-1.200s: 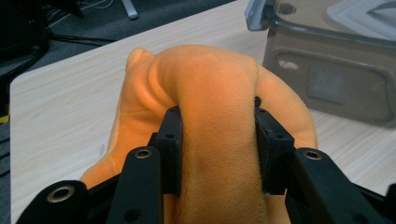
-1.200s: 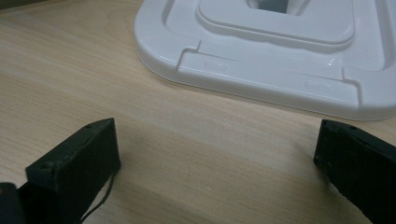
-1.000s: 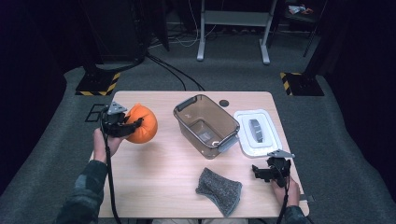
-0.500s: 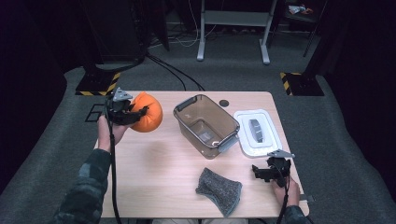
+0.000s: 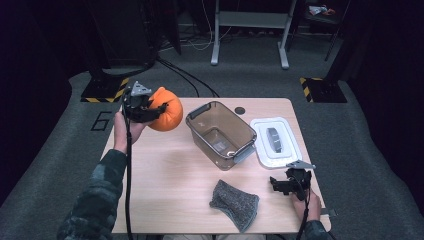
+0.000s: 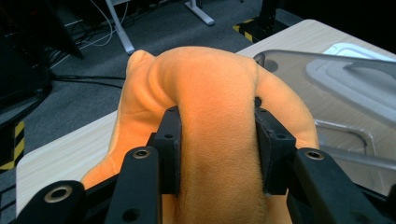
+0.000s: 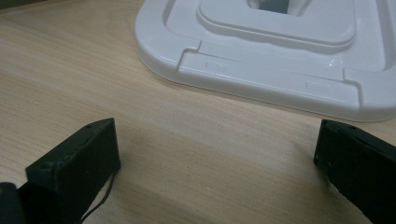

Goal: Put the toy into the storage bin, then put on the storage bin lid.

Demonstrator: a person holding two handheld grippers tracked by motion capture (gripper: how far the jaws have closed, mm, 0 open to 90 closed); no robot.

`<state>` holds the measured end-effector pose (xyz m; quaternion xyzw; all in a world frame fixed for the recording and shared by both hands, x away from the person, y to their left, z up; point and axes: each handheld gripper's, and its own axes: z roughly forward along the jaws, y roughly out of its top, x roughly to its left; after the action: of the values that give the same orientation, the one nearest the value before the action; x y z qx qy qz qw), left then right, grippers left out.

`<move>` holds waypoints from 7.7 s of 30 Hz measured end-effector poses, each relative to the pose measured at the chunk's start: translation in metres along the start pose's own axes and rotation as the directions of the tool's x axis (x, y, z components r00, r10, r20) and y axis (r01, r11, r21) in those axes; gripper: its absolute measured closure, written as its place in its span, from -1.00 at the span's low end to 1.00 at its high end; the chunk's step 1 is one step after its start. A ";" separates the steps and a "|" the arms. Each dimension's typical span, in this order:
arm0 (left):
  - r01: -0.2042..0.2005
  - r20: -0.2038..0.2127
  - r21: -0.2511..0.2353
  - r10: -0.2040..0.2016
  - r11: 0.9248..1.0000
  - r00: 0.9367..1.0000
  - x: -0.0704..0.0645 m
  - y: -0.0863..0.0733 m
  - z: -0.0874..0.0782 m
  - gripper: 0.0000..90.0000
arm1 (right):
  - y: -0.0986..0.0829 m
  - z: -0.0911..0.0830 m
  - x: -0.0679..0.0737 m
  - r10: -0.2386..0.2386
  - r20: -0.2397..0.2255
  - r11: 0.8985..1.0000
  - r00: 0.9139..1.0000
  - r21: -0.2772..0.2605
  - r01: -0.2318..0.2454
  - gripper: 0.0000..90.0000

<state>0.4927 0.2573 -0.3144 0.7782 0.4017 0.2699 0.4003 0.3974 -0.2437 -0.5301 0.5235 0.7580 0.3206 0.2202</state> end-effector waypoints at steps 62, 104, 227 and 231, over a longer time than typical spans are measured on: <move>-0.023 0.151 0.042 0.017 0.999 0.988 -0.094 0.035 0.112 0.30 | 0.000 0.000 0.000 0.003 0.001 1.000 1.000 -0.001 -0.003 -1.00; -0.071 0.192 0.207 0.031 0.976 0.981 -0.101 0.009 0.147 0.11 | 0.000 0.000 0.000 0.000 0.000 1.000 1.000 0.000 0.000 -1.00; 0.137 -0.052 0.199 -0.129 0.970 0.990 -0.026 -0.207 0.074 -0.99 | 0.061 -0.008 -0.017 0.024 0.018 1.000 1.000 0.018 -0.024 -0.98; 0.141 -0.054 0.202 -0.133 0.969 0.990 -0.026 -0.207 0.075 -1.00 | 0.079 0.000 -0.019 0.029 0.027 0.999 0.999 0.035 -0.030 -0.96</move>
<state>0.4497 0.2789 -0.5305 0.7801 0.4881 0.2145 0.3275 0.4557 -0.2416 -0.4737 0.5427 0.7529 0.3031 0.2163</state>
